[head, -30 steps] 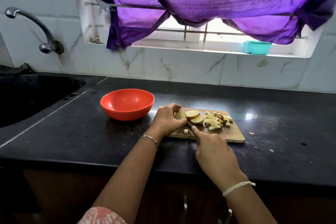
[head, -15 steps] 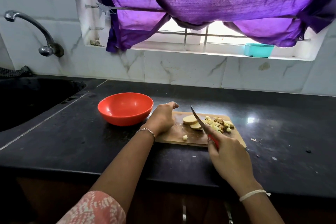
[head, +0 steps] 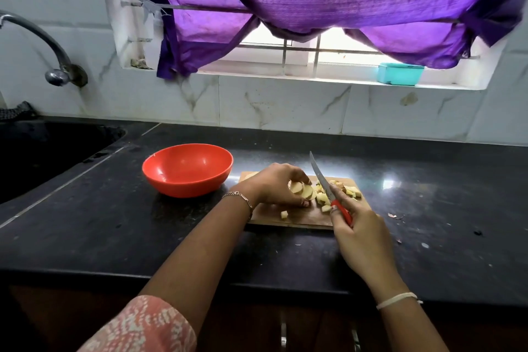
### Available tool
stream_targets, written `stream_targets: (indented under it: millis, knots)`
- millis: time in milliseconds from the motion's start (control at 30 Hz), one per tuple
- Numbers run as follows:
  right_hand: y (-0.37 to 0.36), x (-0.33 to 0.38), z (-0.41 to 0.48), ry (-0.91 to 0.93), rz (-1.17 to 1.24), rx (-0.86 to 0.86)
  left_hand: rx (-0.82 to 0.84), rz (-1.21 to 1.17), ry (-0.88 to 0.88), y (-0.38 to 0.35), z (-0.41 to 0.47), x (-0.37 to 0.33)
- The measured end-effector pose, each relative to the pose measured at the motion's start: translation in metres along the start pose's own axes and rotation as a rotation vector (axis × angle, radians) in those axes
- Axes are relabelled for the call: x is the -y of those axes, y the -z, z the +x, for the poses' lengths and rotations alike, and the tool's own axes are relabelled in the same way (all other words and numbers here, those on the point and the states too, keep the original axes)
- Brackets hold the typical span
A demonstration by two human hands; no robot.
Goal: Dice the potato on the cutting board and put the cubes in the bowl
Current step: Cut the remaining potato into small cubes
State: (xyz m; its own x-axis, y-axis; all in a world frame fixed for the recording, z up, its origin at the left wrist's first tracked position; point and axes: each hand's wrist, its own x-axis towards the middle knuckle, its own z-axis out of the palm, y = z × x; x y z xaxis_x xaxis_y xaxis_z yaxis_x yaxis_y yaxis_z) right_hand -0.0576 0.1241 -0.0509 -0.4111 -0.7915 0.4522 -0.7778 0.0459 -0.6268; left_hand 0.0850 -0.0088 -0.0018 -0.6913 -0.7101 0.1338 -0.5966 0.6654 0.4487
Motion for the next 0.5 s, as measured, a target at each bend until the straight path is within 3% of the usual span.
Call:
stream_targets:
  millis: [333, 500]
  knots:
    - [0.003, 0.003, -0.002, -0.023, 0.034, 0.031, -0.157, 0.021, 0.116, 0.014, -0.007, 0.019]
    - [0.001, 0.003, -0.002, -0.032, 0.017, 0.049, -0.144, 0.147, 0.215, 0.021, -0.003, 0.032]
